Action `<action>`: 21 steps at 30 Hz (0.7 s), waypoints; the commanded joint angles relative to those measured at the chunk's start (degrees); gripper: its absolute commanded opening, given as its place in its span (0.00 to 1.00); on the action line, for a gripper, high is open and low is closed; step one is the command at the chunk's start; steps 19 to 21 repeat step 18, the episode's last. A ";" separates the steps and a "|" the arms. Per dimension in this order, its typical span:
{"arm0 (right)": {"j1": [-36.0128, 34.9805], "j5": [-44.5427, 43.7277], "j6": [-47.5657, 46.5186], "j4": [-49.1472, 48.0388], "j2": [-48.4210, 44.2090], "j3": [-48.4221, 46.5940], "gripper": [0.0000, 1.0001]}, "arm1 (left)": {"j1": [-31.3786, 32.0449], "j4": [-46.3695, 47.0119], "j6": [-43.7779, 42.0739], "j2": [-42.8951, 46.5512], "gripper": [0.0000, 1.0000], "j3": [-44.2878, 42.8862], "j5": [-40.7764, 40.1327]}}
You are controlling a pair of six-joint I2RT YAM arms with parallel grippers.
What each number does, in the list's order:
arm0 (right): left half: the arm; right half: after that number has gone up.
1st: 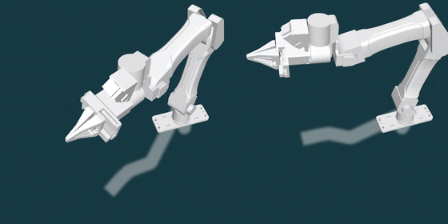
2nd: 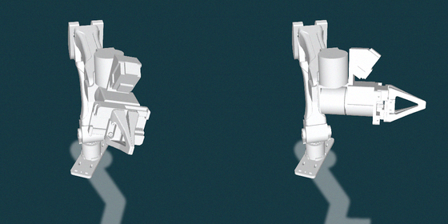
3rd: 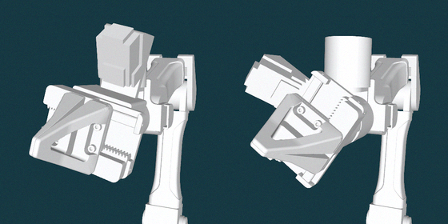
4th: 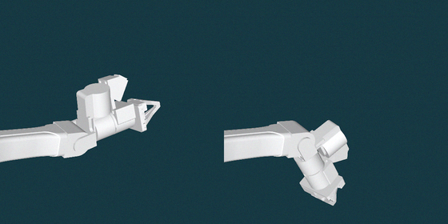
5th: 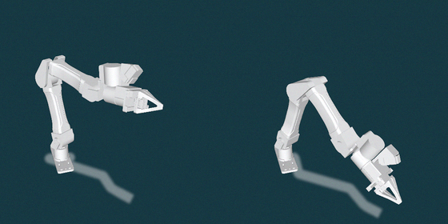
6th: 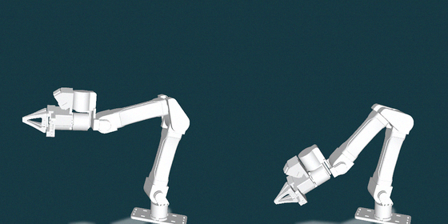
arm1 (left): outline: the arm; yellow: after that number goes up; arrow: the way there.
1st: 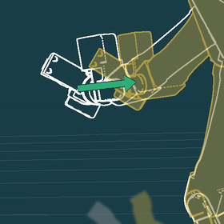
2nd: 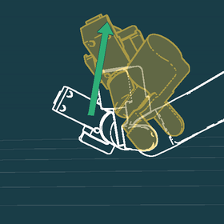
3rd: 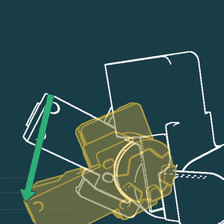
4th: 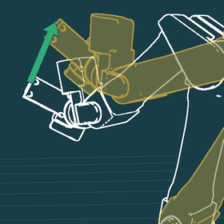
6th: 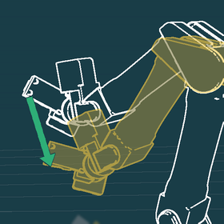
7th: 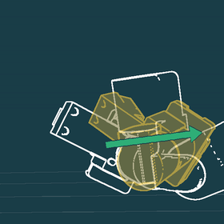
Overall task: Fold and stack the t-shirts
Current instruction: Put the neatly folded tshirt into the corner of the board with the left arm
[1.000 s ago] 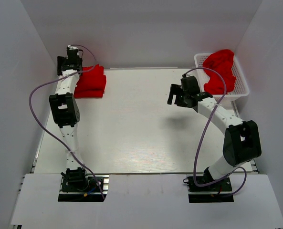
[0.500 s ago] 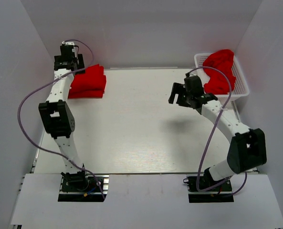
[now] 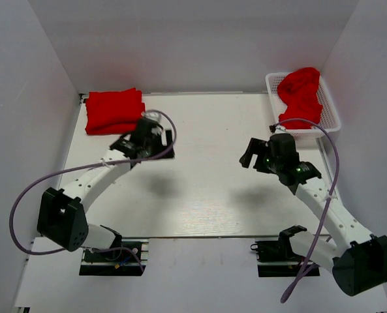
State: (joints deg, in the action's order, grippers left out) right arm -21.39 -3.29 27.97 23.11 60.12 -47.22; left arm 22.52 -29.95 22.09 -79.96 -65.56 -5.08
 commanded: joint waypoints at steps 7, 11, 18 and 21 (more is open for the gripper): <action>0.12 -0.92 0.42 2.55 -8.70 6.61 0.90 | 15.00 -11.18 12.37 8.50 1.00 6.40 -10.12; 0.12 -2.16 2.00 3.95 -9.31 6.27 0.90 | 16.06 -10.65 12.37 10.88 1.00 7.11 -12.67; 0.03 -2.42 1.65 2.20 -11.42 6.79 0.90 | 17.20 -13.90 12.89 10.35 1.00 4.56 -15.92; 0.03 -2.42 1.65 2.20 -11.42 6.79 0.90 | 17.20 -13.90 12.89 10.35 1.00 4.56 -15.92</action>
